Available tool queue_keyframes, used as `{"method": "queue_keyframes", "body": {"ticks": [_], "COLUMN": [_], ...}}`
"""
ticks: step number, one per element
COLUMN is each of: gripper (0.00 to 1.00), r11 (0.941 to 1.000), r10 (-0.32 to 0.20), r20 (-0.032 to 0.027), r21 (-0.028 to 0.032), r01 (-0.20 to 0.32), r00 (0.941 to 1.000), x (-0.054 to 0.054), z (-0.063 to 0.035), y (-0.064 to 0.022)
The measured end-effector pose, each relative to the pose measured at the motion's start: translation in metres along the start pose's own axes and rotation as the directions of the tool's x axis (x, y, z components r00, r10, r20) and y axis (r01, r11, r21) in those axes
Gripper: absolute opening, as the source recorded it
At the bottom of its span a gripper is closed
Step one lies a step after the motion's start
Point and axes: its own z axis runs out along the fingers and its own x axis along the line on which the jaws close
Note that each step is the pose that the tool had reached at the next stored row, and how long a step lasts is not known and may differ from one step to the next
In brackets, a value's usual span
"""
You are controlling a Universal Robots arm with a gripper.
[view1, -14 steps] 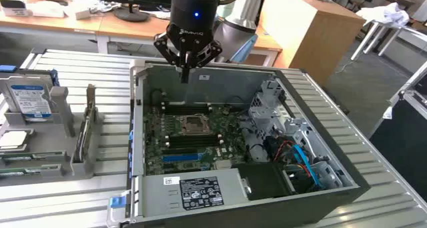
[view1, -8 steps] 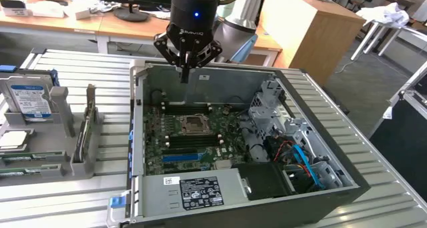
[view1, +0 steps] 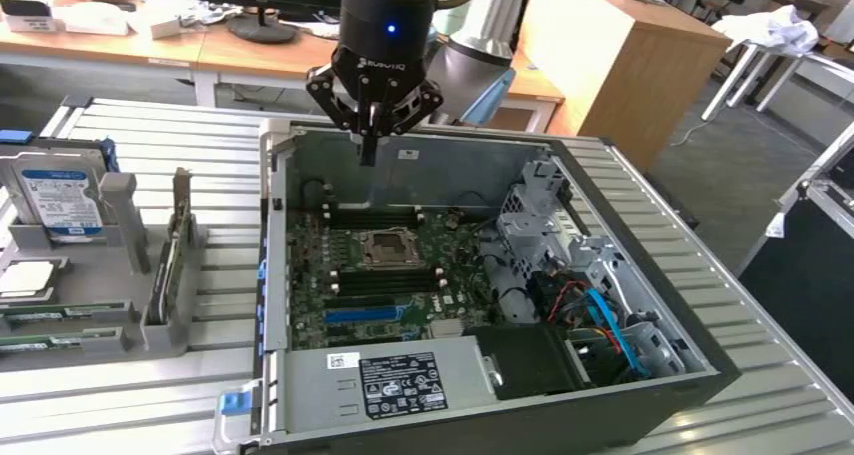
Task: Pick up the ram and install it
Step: 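Reach for the ram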
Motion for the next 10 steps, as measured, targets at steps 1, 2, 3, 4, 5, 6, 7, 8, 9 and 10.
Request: {"method": "queue_keyframes", "body": {"ticks": [1, 2, 3, 4, 5, 6, 7, 8, 9, 10], "gripper": [0.11, 0.11, 0.11, 0.11, 0.11, 0.11, 0.11, 0.11, 0.11, 0.11], "r11": [1.0, 1.0, 1.0, 1.0, 1.0, 1.0, 1.0, 1.0, 1.0, 1.0], "r10": [0.0, 0.0, 0.0, 0.0, 0.0, 0.0, 0.0, 0.0, 0.0, 0.0], "r20": [0.0, 0.0001, 0.0001, 0.0, 0.0001, 0.0001, 0.0001, 0.0, 0.0, 0.0001], "r21": [0.0, 0.0, 0.0, -0.0001, -0.0001, -0.0001, -0.0001, 0.0, -0.0001, -0.0001], "r01": [0.0, 0.0, 0.0, 0.0, 0.0, 0.0, 0.0, 0.0, 0.0, 0.0], "r00": [1.0, 1.0, 1.0, 1.0, 1.0, 1.0, 1.0, 1.0, 1.0, 1.0], "x": [0.001, 0.002, 0.003, 0.004, 0.006, 0.007, 0.009, 0.011, 0.012, 0.014], "z": [0.0, 0.0, 0.0, 0.0, 0.0, -0.0001, -0.0001, -0.0002, -0.0002, -0.0002], "y": [-0.0001, -0.0001, -0.0002, -0.0003, -0.0004, -0.0005, -0.0007, -0.0008, -0.0009, -0.001]}}
